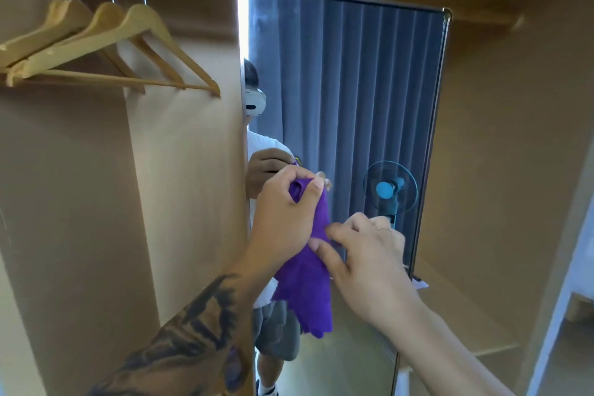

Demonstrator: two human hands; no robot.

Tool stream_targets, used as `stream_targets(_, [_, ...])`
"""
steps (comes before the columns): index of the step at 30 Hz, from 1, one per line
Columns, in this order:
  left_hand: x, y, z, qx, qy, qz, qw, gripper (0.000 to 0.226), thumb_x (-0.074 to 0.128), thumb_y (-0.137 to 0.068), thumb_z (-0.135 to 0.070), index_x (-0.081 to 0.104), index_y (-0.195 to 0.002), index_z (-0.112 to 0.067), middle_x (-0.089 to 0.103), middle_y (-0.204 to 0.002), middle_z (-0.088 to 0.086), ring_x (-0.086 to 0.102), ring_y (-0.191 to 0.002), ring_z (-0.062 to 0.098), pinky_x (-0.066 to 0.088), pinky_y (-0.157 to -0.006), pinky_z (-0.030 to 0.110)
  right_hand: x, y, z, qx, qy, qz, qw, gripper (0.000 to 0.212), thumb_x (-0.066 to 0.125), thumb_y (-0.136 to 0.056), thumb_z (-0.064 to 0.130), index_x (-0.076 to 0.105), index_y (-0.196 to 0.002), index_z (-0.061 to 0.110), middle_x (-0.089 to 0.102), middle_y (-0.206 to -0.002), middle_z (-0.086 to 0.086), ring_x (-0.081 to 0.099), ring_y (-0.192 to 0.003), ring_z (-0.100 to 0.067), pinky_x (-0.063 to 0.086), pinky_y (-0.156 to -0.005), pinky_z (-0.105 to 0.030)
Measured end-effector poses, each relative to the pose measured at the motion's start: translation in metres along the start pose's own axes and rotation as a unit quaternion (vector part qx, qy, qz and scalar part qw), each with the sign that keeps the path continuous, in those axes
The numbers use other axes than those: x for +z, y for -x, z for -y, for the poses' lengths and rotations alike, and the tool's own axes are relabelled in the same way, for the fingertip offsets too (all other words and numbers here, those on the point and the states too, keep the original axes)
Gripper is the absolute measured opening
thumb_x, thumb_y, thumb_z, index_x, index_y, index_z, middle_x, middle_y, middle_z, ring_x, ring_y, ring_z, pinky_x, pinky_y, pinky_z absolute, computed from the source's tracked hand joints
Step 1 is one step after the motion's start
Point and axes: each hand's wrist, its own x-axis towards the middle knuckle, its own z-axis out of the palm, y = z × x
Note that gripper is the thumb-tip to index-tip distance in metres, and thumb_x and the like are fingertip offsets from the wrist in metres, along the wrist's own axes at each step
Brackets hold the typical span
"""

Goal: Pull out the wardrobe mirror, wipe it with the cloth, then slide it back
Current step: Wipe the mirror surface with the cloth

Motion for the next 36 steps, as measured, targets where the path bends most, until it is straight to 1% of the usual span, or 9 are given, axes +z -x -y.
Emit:
stream_targets(6, [-0.009, 0.005, 0.020, 0.004, -0.007, 0.025, 1.000, 0.020, 0.067, -0.100, -0.036, 0.067, -0.083, -0.024, 0.071, -0.083, -0.013, 0.067, -0.082, 0.006, 0.053, -0.081, 0.027, -0.001, 0.007, -0.002, -0.041, -0.178, 0.051, 0.982, 0.049, 0.045, -0.107, 0.050, 0.053, -0.074, 0.015, 0.050, -0.065, -0.008, 0.048, -0.068, -0.027, 0.045, -0.076, -0.044])
stream_targets(10, [-0.011, 0.010, 0.015, -0.013, 0.024, 0.053, 0.998, 0.028, 0.070, -0.089, -0.050, 0.065, -0.081, -0.024, 0.072, -0.081, -0.008, 0.071, -0.081, 0.010, 0.058, -0.083, 0.033, 0.004, 0.010, -0.001, -0.010, -0.275, 0.007, 0.961, 0.046, 0.053, -0.107, 0.039, 0.060, -0.076, 0.005, 0.053, -0.065, -0.013, 0.049, -0.060, -0.025, 0.042, -0.061, -0.040])
stream_targets(12, [-0.016, 0.007, 0.014, -0.013, 0.037, 0.049, 0.998, 0.032, 0.072, -0.086, -0.052, 0.065, -0.082, -0.021, 0.070, -0.075, -0.010, 0.067, -0.074, 0.006, 0.055, -0.075, 0.023, 0.005, 0.004, -0.005, 0.040, -0.325, -0.062, 0.943, 0.043, 0.057, -0.107, 0.033, 0.062, -0.074, 0.006, 0.052, -0.061, -0.013, 0.044, -0.056, -0.016, 0.037, -0.057, -0.035])
stream_targets(15, [-0.022, 0.007, 0.015, -0.034, 0.083, 0.073, 0.993, 0.034, 0.077, -0.086, -0.047, 0.066, -0.087, -0.014, 0.062, -0.061, -0.009, 0.055, -0.058, 0.009, 0.046, -0.058, 0.019, 0.006, -0.011, -0.006, 0.110, -0.397, -0.166, 0.896, 0.038, 0.058, -0.107, 0.028, 0.067, -0.075, 0.009, 0.051, -0.062, 0.001, 0.042, -0.059, -0.009, 0.035, -0.057, -0.031])
stream_targets(20, [-0.020, 0.010, 0.014, -0.040, 0.077, 0.133, 0.987, 0.009, 0.078, -0.095, -0.017, 0.073, -0.098, -0.011, 0.077, -0.091, 0.002, 0.072, -0.087, 0.022, 0.059, -0.081, 0.036, 0.009, -0.028, 0.010, 0.104, -0.464, -0.241, 0.846, 0.028, 0.056, -0.107, 0.027, 0.066, -0.082, 0.023, 0.059, -0.063, 0.009, 0.049, -0.056, -0.006, 0.039, -0.058, -0.028])
stream_targets(23, [-0.016, 0.000, 0.009, -0.084, 0.156, 0.091, 0.980, 0.009, 0.074, -0.097, -0.015, 0.074, -0.097, -0.006, 0.076, -0.096, 0.015, 0.071, -0.084, 0.025, 0.059, -0.082, 0.041, 0.014, -0.023, 0.016, -0.003, -0.423, -0.255, 0.869, 0.007, 0.058, -0.103, 0.035, 0.064, -0.104, 0.039, 0.067, -0.084, 0.013, 0.064, -0.074, -0.005, 0.046, -0.068, -0.016])
stream_targets(28, [-0.010, -0.018, -0.004, -0.159, 0.371, 0.110, 0.908, 0.016, 0.071, -0.090, -0.016, 0.077, -0.099, -0.005, 0.079, -0.100, 0.011, 0.075, -0.091, 0.020, 0.062, -0.080, 0.031, 0.028, -0.030, 0.004, -0.129, -0.178, -0.228, 0.948, 0.075, 0.069, -0.083, 0.052, 0.043, -0.150, 0.030, 0.053, -0.139, 0.017, 0.051, -0.131, -0.011, 0.044, -0.109, -0.041])
stream_targets(30, [-0.008, -0.023, -0.006, -0.143, 0.385, 0.125, 0.903, 0.019, 0.068, -0.087, -0.018, 0.079, -0.098, -0.007, 0.079, -0.102, 0.011, 0.075, -0.092, 0.019, 0.062, -0.082, 0.030, 0.030, -0.038, -0.006, -0.149, -0.166, -0.228, 0.948, 0.078, 0.066, -0.084, 0.049, 0.038, -0.153, 0.026, 0.045, -0.146, 0.007, 0.045, -0.135, -0.015, 0.038, -0.117, -0.034])
stream_targets(36, [-0.006, -0.042, -0.014, -0.068, 0.285, 0.102, 0.951, 0.031, 0.064, -0.093, -0.021, 0.071, -0.114, 0.002, 0.079, -0.099, 0.004, 0.071, -0.093, 0.021, 0.060, -0.083, 0.032, 0.024, -0.073, -0.021, -0.171, -0.246, -0.254, 0.919, 0.056, 0.067, -0.093, 0.021, 0.046, -0.145, 0.026, 0.047, -0.137, 0.008, 0.047, -0.122, 0.001, 0.037, -0.104, -0.007])
